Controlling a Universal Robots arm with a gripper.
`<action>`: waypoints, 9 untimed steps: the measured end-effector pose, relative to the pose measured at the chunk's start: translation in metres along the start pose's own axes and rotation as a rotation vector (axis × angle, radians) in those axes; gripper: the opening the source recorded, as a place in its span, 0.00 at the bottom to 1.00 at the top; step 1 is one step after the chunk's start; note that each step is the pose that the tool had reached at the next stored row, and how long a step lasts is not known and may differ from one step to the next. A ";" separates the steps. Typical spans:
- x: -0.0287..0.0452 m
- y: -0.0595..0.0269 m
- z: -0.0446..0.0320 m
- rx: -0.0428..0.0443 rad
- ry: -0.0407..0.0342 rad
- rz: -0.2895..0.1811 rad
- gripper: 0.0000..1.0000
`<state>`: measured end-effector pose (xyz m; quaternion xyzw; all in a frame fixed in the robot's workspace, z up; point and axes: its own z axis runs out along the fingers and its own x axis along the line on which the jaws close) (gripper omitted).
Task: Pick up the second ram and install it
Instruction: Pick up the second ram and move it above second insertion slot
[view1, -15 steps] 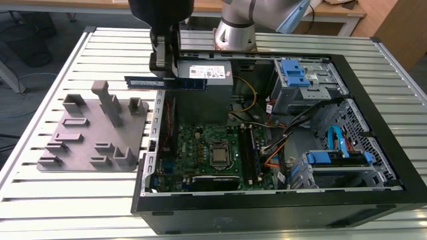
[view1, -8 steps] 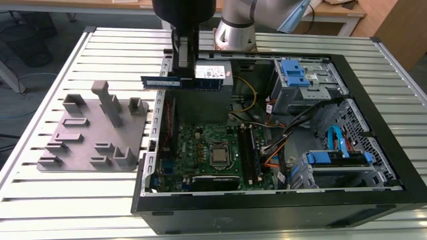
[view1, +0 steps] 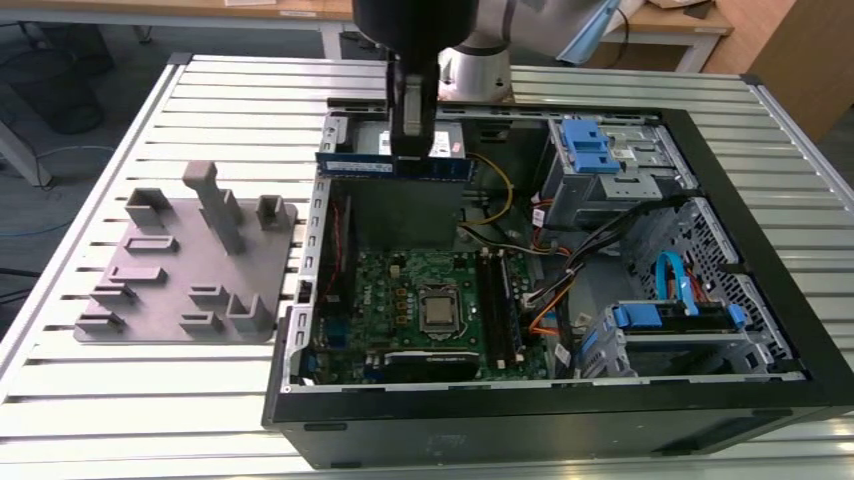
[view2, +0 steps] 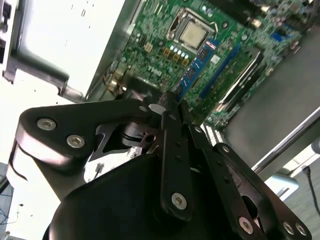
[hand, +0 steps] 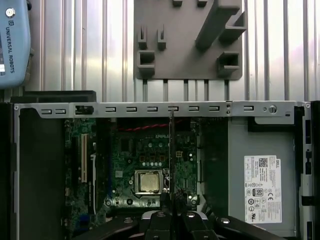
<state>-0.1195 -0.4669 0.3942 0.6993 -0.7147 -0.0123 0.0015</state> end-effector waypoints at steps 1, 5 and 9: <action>-0.0001 -0.0034 -0.0001 -0.0004 0.0000 0.000 0.14; -0.0004 -0.0169 -0.0004 -0.0017 0.0001 0.000 0.14; -0.0007 -0.0300 -0.0006 -0.0030 0.0002 0.000 0.14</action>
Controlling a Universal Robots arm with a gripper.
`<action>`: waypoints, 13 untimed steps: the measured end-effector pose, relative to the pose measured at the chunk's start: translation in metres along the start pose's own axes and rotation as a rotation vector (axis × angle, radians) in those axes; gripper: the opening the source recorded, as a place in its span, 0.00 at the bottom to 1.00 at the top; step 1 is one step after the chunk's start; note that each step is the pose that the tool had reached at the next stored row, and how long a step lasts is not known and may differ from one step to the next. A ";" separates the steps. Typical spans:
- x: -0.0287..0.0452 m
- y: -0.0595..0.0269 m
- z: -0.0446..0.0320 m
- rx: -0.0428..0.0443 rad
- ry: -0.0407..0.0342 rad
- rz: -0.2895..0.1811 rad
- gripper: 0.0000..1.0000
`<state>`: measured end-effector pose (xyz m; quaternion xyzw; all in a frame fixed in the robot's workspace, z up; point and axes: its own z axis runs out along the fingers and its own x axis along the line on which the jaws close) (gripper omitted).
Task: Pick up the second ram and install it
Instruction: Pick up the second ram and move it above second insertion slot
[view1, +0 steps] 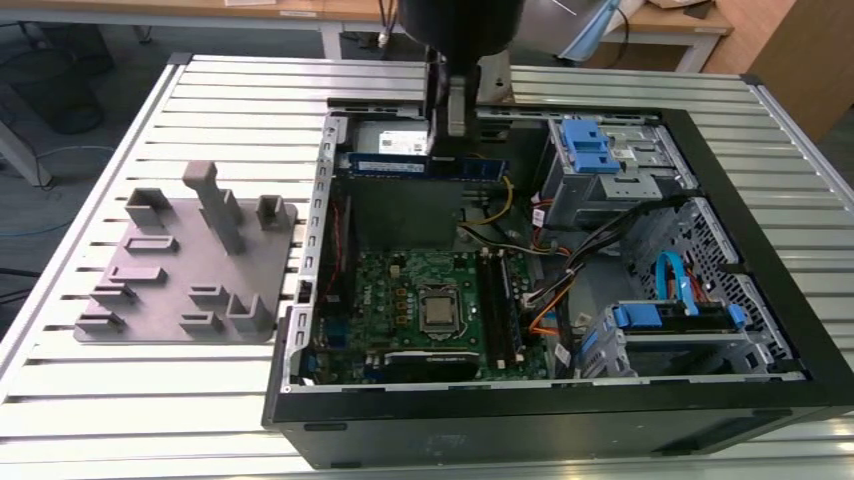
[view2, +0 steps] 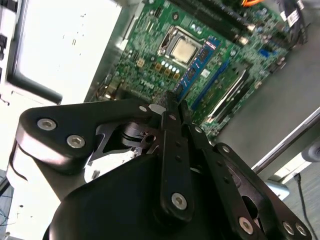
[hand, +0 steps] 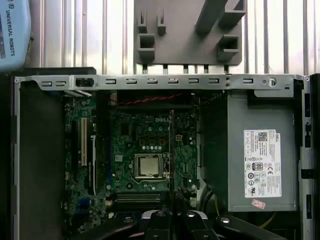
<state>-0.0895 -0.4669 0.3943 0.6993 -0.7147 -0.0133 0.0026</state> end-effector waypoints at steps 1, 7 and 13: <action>-0.0001 -0.0035 -0.0001 -0.0003 0.0000 0.000 0.14; -0.0005 -0.0228 -0.0005 -0.0022 -0.0001 0.000 0.14; -0.0009 -0.0404 -0.0009 -0.0039 0.0001 0.000 0.14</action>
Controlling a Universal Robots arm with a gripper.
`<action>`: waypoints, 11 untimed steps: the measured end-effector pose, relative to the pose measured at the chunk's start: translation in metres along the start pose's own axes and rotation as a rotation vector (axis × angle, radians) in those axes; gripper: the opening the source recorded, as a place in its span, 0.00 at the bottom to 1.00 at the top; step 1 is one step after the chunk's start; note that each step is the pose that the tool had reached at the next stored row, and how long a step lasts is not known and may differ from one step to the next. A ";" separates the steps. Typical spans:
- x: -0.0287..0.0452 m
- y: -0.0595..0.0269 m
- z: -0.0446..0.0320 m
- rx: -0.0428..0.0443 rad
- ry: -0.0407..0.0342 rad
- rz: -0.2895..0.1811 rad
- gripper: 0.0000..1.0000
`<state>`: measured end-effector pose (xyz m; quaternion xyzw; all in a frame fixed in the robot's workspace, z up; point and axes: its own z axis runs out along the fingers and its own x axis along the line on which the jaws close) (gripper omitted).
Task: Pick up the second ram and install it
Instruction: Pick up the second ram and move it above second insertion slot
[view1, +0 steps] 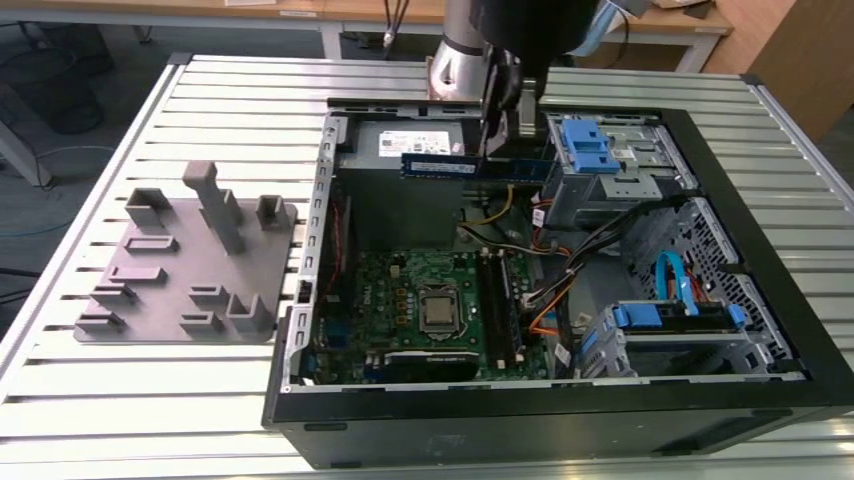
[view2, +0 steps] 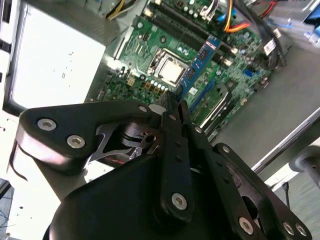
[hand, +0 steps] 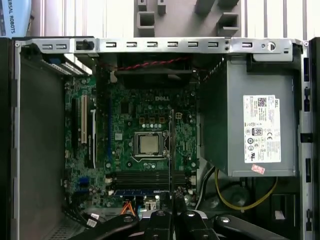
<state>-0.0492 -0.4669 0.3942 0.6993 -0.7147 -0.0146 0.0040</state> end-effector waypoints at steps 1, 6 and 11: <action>-0.0001 -0.0027 -0.0001 -0.0003 0.0000 0.000 0.14; -0.0004 -0.0167 -0.0004 -0.0015 -0.0001 0.000 0.14; -0.0007 -0.0315 -0.0008 -0.0030 0.0001 0.000 0.14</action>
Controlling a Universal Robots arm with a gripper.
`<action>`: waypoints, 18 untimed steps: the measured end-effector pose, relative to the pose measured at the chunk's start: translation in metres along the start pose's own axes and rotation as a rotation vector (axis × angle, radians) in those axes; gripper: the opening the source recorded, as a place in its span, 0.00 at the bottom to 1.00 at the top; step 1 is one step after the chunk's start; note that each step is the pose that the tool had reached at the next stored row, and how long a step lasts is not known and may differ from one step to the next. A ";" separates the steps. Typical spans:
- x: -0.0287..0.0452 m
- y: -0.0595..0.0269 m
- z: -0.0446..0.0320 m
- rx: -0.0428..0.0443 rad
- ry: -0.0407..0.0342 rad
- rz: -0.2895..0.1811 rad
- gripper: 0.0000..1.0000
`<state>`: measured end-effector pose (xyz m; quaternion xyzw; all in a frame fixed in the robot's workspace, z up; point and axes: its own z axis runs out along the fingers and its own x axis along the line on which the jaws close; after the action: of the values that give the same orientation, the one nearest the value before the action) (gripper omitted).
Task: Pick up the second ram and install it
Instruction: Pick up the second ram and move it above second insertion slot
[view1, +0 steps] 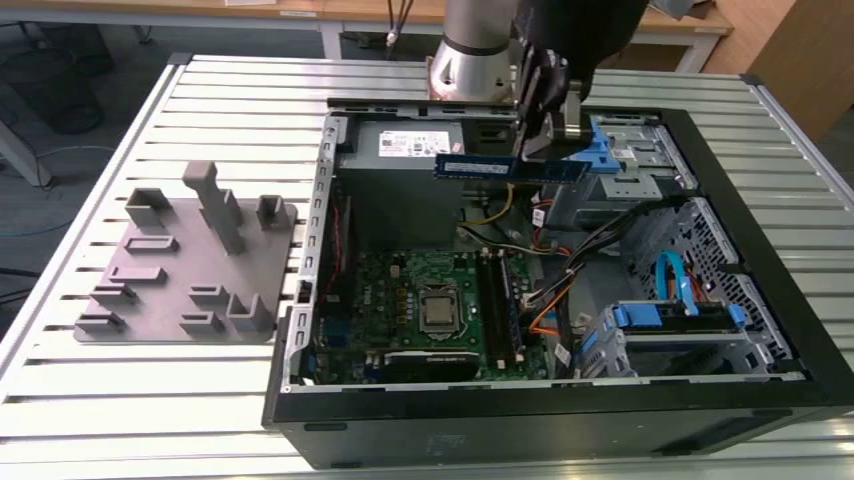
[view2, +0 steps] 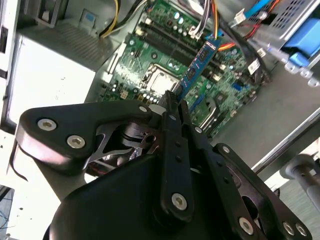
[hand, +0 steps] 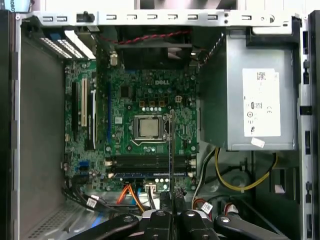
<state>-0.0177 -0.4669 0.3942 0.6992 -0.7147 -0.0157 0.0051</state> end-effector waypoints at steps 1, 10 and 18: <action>-0.0001 -0.0031 -0.0001 -0.0003 0.0000 0.000 0.14; -0.0006 -0.0264 -0.0008 -0.0027 0.0001 0.000 0.14; 0.0025 -0.0258 -0.0005 -0.0027 -0.0020 0.000 0.14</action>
<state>0.0081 -0.4700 0.3939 0.6993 -0.7146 -0.0174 0.0053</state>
